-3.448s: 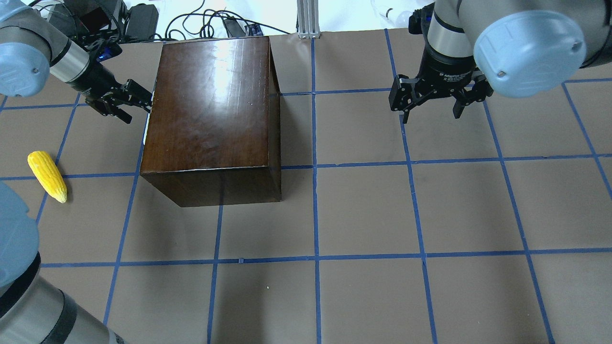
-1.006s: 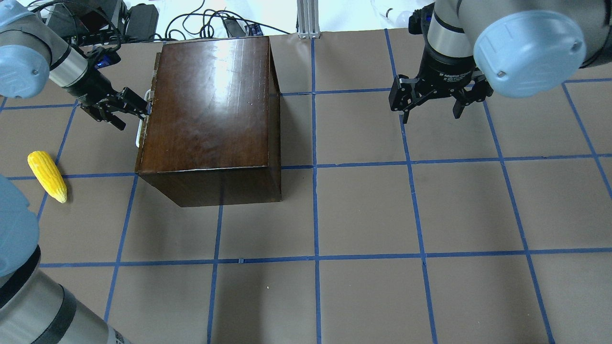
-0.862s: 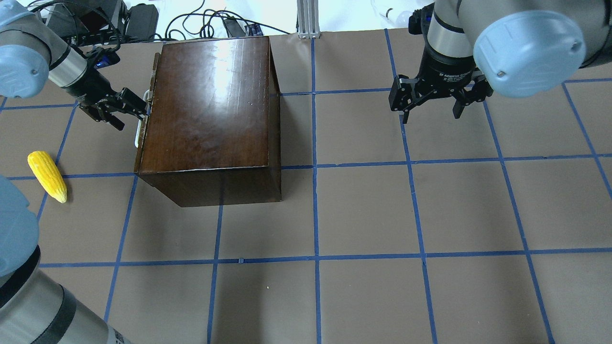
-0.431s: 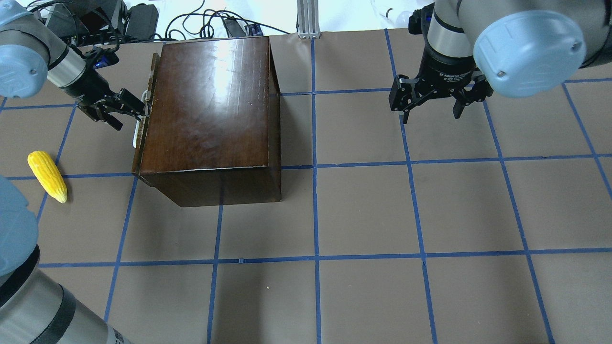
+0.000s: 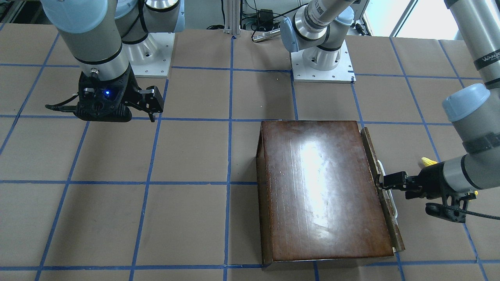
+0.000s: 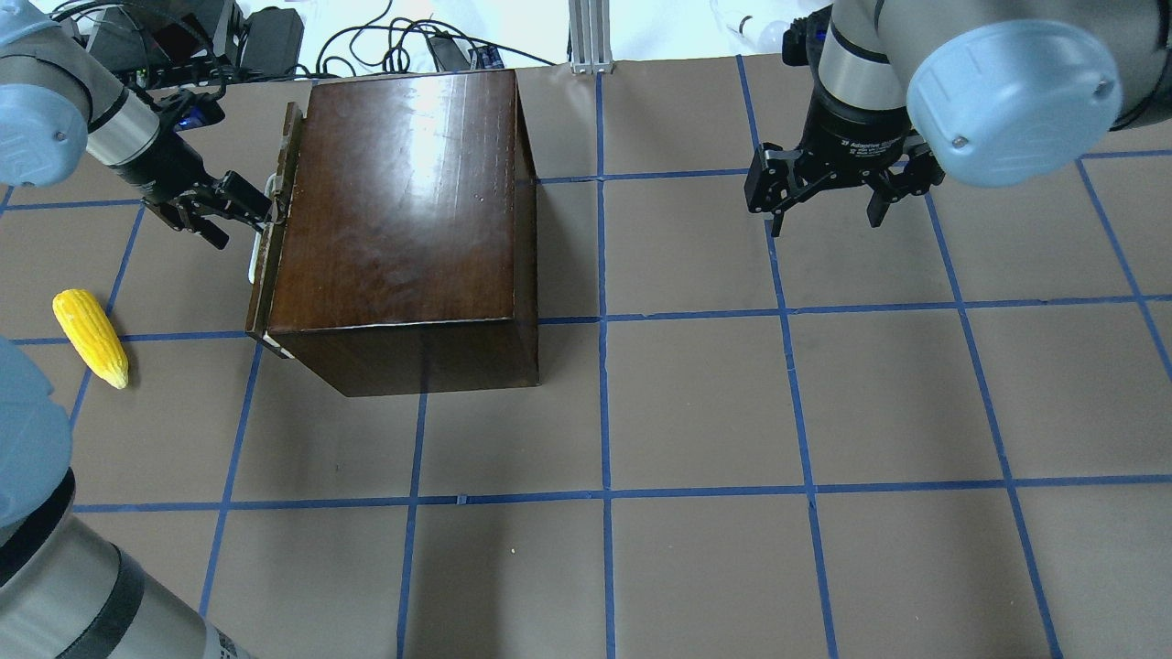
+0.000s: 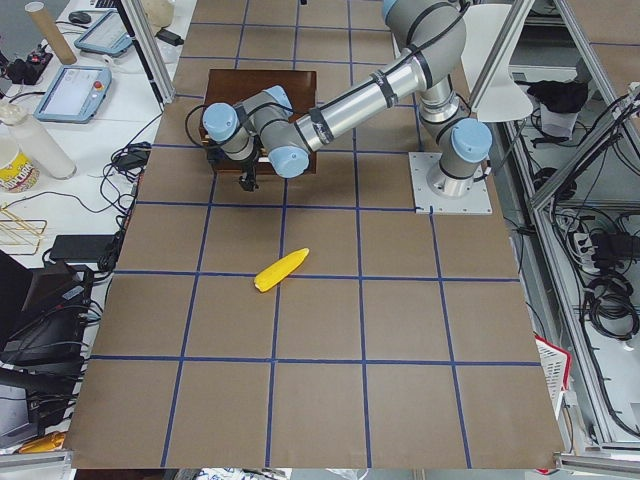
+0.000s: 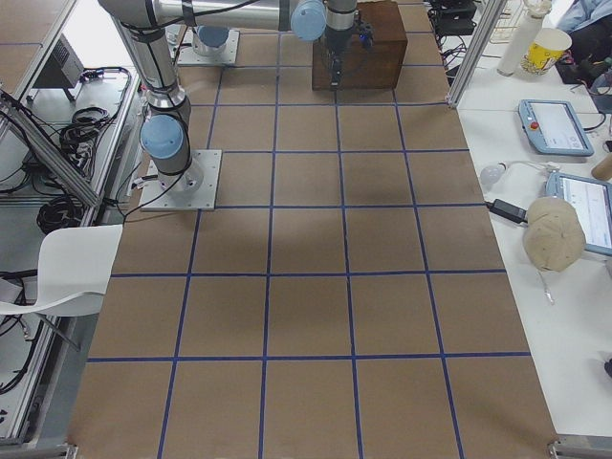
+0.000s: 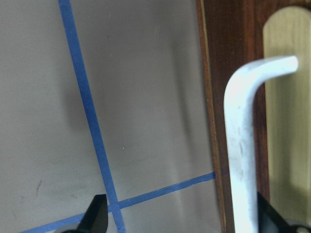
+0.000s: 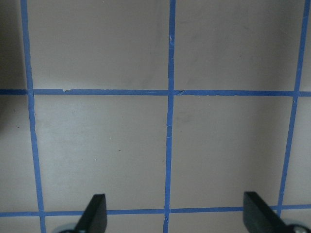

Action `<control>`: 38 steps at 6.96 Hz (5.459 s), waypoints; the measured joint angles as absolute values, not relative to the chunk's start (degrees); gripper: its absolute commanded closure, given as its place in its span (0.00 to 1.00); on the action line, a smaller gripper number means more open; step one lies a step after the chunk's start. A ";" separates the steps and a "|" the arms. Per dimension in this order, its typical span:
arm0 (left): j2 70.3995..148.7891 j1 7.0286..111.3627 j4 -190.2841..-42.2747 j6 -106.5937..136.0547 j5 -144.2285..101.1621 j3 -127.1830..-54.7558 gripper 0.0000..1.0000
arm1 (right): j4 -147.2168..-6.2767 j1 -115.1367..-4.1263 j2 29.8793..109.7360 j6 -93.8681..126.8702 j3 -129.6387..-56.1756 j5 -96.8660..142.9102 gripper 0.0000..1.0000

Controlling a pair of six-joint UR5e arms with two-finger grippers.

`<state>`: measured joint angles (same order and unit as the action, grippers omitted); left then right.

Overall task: Open drawer and put corn inside
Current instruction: 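Pull the drawer outward from the cabinet with the left gripper, then release the handle and move the left gripper above the yellow corn, then lower the left gripper and grasp the yellow corn cob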

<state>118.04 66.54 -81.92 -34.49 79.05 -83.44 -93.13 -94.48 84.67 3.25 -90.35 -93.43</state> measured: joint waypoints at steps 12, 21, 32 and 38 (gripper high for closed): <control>117.94 62.27 -82.16 -38.04 79.12 -82.57 0.00 | -93.11 -94.48 84.65 3.25 -90.35 -93.43 0.00; 118.12 59.87 -82.11 -40.99 81.21 -81.35 0.00 | -93.10 -94.48 84.65 3.25 -90.35 -93.42 0.00; 116.44 52.33 -82.58 -37.21 83.10 -78.09 0.00 | -93.09 -94.48 84.66 3.25 -90.35 -93.42 0.00; 121.00 47.68 -74.84 -18.20 88.19 -79.47 0.00 | -93.11 -94.48 84.67 3.25 -90.35 -93.37 0.00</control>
<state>121.00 47.68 -74.84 -18.20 88.19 -79.47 -93.11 -94.48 84.67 3.25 -90.35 -93.37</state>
